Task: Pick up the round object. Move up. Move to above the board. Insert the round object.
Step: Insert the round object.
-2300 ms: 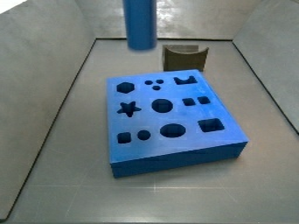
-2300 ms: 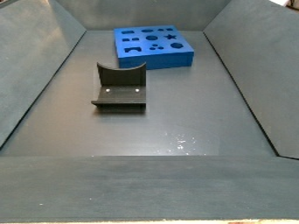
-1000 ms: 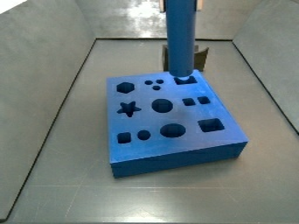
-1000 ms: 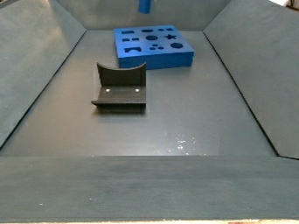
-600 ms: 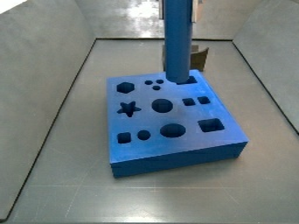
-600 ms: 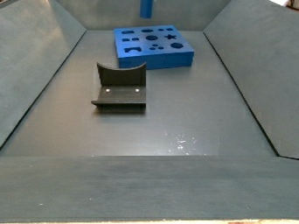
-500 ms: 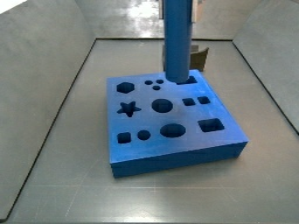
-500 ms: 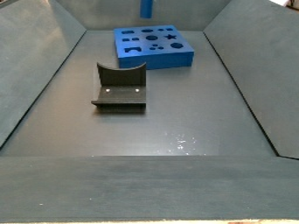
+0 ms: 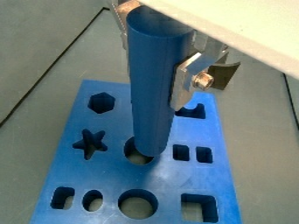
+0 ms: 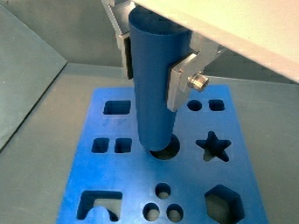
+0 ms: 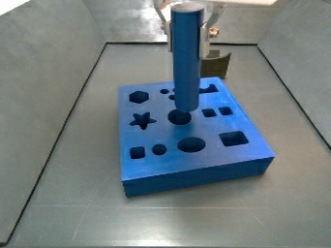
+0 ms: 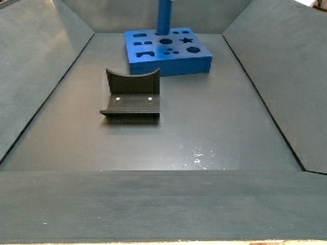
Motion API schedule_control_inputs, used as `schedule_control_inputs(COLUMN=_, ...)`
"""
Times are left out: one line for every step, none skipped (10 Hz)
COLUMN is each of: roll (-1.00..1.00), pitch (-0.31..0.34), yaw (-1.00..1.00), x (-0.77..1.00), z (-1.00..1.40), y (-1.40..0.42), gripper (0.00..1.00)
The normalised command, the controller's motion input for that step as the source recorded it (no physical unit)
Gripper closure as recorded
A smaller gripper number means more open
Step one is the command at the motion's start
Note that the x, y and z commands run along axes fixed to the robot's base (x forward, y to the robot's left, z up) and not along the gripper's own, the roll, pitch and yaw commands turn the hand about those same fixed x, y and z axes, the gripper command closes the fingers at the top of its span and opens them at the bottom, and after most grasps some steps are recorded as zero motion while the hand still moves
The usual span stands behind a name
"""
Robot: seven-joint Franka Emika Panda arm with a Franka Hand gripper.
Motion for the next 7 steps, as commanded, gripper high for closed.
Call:
schedule_control_inputs(roll=0.05, pitch=0.017, yaw=-0.02, x=-0.08, z=-0.45, y=0.00, gripper=1.00)
schedule_control_inputs(roll=0.00, pitch=0.000, yaw=0.00, x=0.03, z=-0.03, y=0.00, gripper=1.00)
schedule_control_inputs(roll=0.06, pitch=0.054, yaw=-0.12, x=0.15, z=-0.23, y=-0.15, gripper=1.00)
schedule_control_inputs(roll=0.00, pitch=0.097, yaw=-0.12, x=0.12, z=0.00, y=-0.02, gripper=1.00)
schedule_control_inputs(roll=0.00, pitch=0.006, yaw=0.00, x=0.00, z=-0.04, y=0.00, gripper=1.00)
schedule_control_inputs(roll=0.04, pitch=0.149, yaw=-0.07, x=0.11, z=-0.18, y=0.00, gripper=1.00)
schedule_control_inputs(roll=0.07, pitch=0.394, yaw=-0.51, x=0.37, z=-0.27, y=0.10, gripper=1.00)
